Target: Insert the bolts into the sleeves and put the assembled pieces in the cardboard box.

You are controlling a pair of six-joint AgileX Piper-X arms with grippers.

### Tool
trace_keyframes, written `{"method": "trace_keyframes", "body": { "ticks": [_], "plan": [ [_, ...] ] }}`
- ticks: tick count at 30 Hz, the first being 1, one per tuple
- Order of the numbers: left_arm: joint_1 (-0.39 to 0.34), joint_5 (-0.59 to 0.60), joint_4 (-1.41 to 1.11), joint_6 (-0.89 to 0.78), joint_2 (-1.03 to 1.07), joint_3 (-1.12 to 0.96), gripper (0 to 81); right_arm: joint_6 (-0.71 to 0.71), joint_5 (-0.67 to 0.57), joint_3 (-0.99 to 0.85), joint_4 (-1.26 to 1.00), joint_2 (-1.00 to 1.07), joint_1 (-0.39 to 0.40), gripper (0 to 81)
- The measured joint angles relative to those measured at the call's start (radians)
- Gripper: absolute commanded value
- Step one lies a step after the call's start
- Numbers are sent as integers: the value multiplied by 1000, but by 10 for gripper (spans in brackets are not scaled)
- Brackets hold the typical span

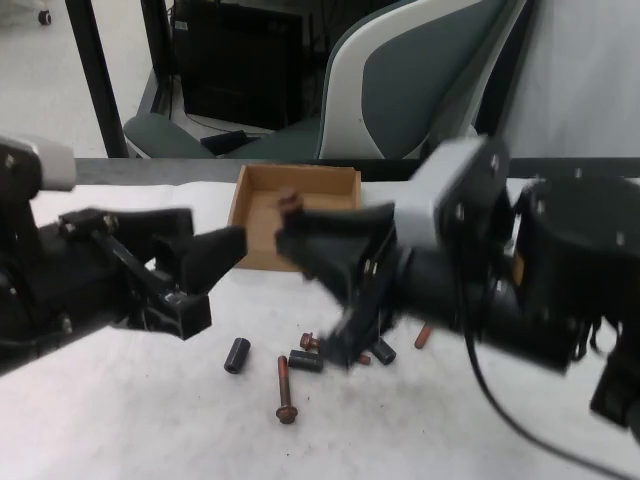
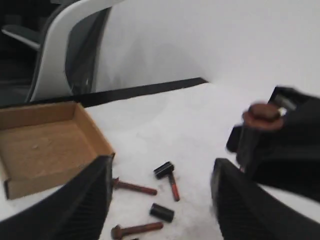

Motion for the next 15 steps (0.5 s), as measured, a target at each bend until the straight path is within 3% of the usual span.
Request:
{"method": "trace_keyframes", "body": {
  "ticks": [2, 7, 12, 15],
  "plan": [
    [0, -59, 43, 17, 1, 0, 547, 9, 29, -71, 130, 0, -62, 3],
    [0, -165, 208, 30, 1, 0, 440, 8, 39, -198, 331, 32, -140, 3],
    [0, -186, 363, 2, 1, 0, 363, 15, 46, -361, 512, 141, -217, 3],
    [0, -172, 403, -39, 1, 0, 265, 17, 50, -466, 600, 225, -240, 3]
  ]
}}
